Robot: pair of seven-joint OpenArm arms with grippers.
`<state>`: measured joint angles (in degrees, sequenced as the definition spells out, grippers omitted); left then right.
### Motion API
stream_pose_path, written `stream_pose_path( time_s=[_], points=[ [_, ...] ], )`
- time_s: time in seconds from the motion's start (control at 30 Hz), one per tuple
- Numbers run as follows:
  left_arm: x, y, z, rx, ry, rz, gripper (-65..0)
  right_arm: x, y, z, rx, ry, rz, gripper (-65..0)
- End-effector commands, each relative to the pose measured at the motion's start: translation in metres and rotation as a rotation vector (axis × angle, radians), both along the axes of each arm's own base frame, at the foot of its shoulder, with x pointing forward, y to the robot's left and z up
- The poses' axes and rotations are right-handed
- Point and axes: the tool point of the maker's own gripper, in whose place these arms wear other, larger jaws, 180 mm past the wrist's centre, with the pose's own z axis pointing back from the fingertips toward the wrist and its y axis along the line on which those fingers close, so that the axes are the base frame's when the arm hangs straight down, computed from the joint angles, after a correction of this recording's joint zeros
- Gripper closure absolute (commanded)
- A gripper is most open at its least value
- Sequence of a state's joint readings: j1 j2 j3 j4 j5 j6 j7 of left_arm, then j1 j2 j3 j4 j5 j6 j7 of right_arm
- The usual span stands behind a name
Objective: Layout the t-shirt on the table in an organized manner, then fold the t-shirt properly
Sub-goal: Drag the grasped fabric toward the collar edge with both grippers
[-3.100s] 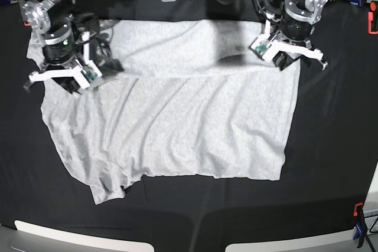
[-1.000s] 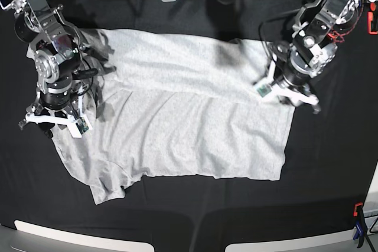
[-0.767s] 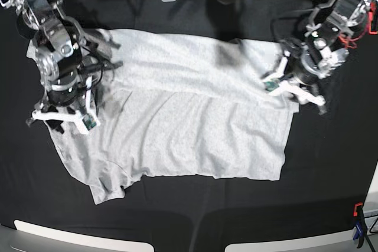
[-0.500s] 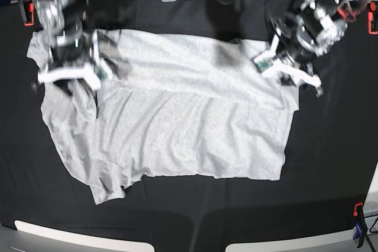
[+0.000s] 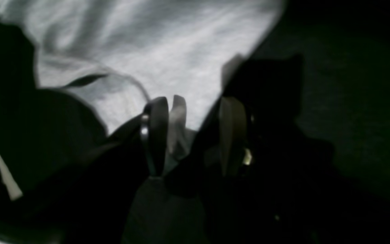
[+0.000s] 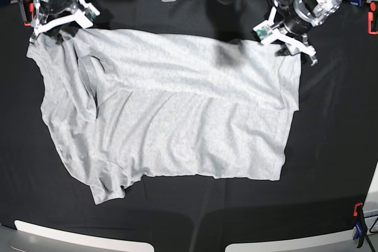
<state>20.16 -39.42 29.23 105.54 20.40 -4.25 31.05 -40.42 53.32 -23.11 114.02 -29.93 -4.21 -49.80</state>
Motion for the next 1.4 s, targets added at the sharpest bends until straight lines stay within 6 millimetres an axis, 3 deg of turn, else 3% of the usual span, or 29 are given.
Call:
stream_pose_path(
  time_s=[0.0,0.17,0.43,0.57,0.7,0.87,1.07,1.2,1.37],
  points=[
    [0.005,0.003,0.004,0.000,-0.025,-0.004,-23.1,0.009,-0.007,0.005,-0.025,-0.029,0.012,-26.5],
    [0.001,0.010,-0.007,0.021,-0.003,0.001,-23.1,0.004,-0.024,-0.008,-0.055,0.006,-0.017,-26.5],
    [-0.010,0.033,-0.035,0.080,0.063,0.026,-23.1,0.006,-0.015,-0.012,-0.017,0.003,0.022,-25.8],
    [-0.010,0.032,-0.036,0.078,0.064,0.029,-23.0,0.006,-0.015,-0.012,-0.015,0.001,0.023,-21.4],
    [-0.007,0.029,-0.034,0.104,0.033,0.005,-22.9,0.009,-0.009,-0.012,0.008,-0.014,0.029,-20.9],
    [-0.005,0.027,-0.032,0.102,0.020,-0.007,-15.7,0.018,0.005,-0.017,0.088,-0.033,-0.033,-16.8],
    [-0.005,0.027,-0.032,0.104,0.021,-0.005,-15.4,0.010,0.012,-0.026,0.113,0.030,-0.031,-16.9],
    [-0.005,0.028,-0.032,0.104,0.021,-0.005,-15.3,-0.002,0.006,-0.040,0.112,0.106,-0.038,-16.9],
    [-0.005,0.028,-0.032,0.104,0.021,-0.005,-12.3,0.006,-0.015,-0.047,0.065,0.092,-0.068,-14.7]
  ],
)
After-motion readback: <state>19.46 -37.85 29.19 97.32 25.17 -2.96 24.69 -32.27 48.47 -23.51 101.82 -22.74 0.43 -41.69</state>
